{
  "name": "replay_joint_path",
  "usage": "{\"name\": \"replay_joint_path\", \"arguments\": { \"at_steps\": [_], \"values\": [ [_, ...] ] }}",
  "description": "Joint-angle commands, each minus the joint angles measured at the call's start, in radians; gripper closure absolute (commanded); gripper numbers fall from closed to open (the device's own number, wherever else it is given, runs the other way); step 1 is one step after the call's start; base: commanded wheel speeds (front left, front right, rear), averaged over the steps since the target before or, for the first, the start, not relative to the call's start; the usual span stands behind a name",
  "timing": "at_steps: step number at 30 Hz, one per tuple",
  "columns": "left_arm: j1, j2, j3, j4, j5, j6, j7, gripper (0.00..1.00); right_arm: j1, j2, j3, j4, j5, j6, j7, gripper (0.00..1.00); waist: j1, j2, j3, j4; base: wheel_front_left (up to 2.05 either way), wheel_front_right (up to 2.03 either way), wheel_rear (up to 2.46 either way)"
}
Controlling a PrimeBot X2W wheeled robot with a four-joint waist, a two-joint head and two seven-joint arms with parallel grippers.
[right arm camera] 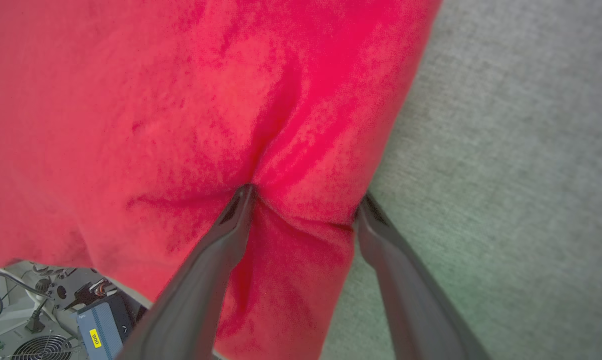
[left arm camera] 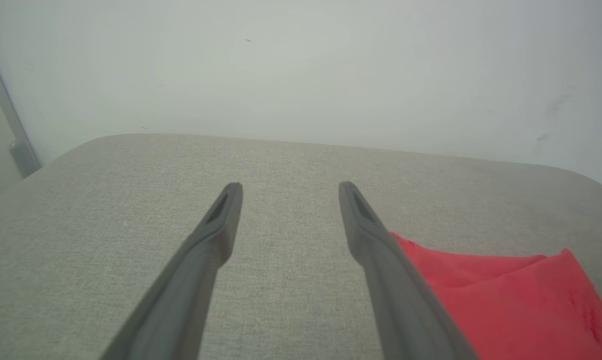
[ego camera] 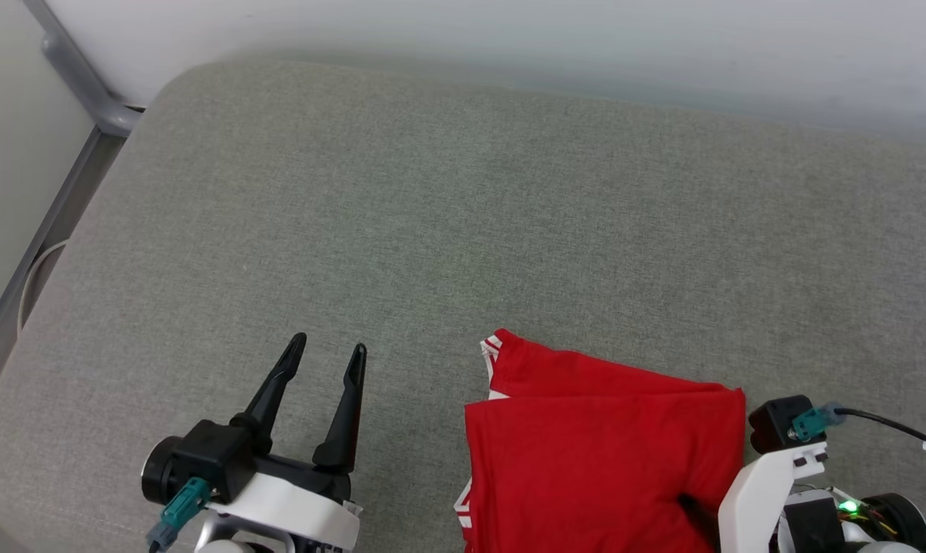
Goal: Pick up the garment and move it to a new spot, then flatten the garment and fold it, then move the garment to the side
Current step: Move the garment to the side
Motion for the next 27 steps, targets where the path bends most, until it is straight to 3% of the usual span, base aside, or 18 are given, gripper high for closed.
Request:
{"name": "replay_joint_path", "arguments": {
  "at_steps": [1, 2, 4, 5, 6, 12, 17, 27],
  "values": [
    [-0.015, 0.001, 0.001, 0.0, -0.001, -0.002, -0.002, 0.0, 0.0, 0.004, 0.016, 0.031, -0.006, -0.001, 0.006, 0.0, 0.0, 0.0, 0.005, 0.007, 0.0, 0.0, 0.0],
    [-0.015, 0.001, 0.0, 0.001, -0.002, -0.002, -0.002, 0.0, -0.003, -0.001, 0.023, 0.043, -0.011, -0.001, -0.001, 0.05, 0.0, 0.0, 0.006, 0.009, 0.0, 0.0, 0.0],
    [-0.017, 0.001, -0.001, 0.004, -0.005, -0.002, -0.002, 0.0, -0.012, -0.013, 0.037, 0.066, -0.022, -0.001, -0.015, 0.56, 0.0, 0.0, 0.006, 0.011, 0.0, 0.0, 0.0],
    [-0.017, 0.002, -0.002, 0.006, -0.006, -0.002, -0.002, 0.0, -0.015, -0.019, 0.045, 0.073, -0.023, -0.001, -0.023, 0.88, 0.0, 0.0, 0.005, 0.01, 0.0, 0.0, 0.0],
    [-0.015, 0.005, -0.003, 0.009, -0.008, -0.002, -0.002, 0.0, -0.02, -0.022, 0.051, 0.079, -0.021, -0.001, -0.033, 1.0, 0.0, 0.0, 0.002, 0.006, 0.0, 0.0, 0.0],
    [-0.003, 0.018, -0.015, 0.012, -0.013, -0.002, -0.002, 0.0, -0.07, -0.079, 0.075, 0.055, -0.058, -0.002, -0.101, 1.0, 0.0, 0.0, -0.021, -0.038, 0.0, 0.0, 0.0],
    [0.012, 0.031, -0.015, 0.004, -0.018, -0.002, -0.002, 0.0, -0.113, -0.129, 0.137, -0.019, -0.083, -0.001, -0.104, 1.0, 0.0, 0.0, -0.04, -0.124, 0.0, 0.0, 0.0],
    [-0.008, 0.042, -0.086, -0.056, 0.009, -0.002, -0.002, 0.0, -0.225, -0.386, 0.257, -0.085, -0.092, -0.001, -0.067, 1.0, 0.0, 0.0, -0.017, -0.348, 0.0, 0.0, 0.0]
  ]
}}
